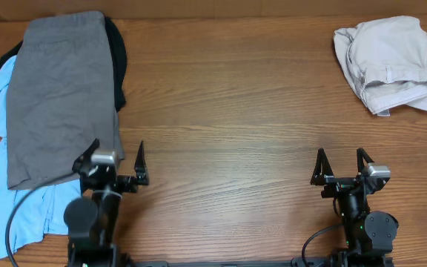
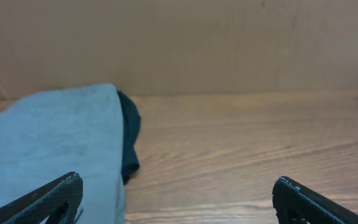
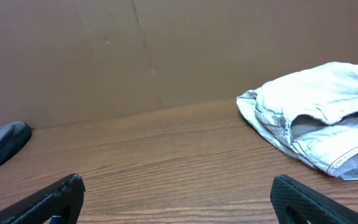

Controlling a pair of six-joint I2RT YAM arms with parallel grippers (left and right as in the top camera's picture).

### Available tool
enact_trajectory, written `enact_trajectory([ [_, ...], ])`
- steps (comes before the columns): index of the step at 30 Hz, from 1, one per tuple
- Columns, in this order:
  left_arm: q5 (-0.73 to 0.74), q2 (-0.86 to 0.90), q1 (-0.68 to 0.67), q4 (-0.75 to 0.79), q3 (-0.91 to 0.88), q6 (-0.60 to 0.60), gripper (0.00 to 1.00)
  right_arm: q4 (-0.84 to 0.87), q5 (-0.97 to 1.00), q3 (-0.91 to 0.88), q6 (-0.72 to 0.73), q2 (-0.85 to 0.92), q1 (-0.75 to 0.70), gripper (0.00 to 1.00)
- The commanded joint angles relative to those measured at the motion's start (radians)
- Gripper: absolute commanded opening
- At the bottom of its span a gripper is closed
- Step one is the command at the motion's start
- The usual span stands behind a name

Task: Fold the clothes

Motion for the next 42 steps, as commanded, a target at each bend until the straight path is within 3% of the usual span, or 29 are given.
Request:
enact_trajectory([
  [1,0.006,-0.117,0.016,0.011,-0.063,-0.013,1.0,0.005,0.006,-0.011,0.0,-0.01,0.002,1.0],
  [11,0.004,-0.307,0.028,-0.001,-0.179,-0.013,1.0,0.005,0.006,-0.011,0.0,-0.01,0.002,1.0],
  [15,0.006,-0.333,0.028,-0.08,-0.18,-0.013,1.0,0.005,0.006,-0.011,0.0,-0.01,0.002,1.0],
  [42,0.004,-0.335,0.025,-0.113,-0.18,-0.014,1.0,0.005,0.007,-0.011,0.0,-0.01,0.002,1.0],
])
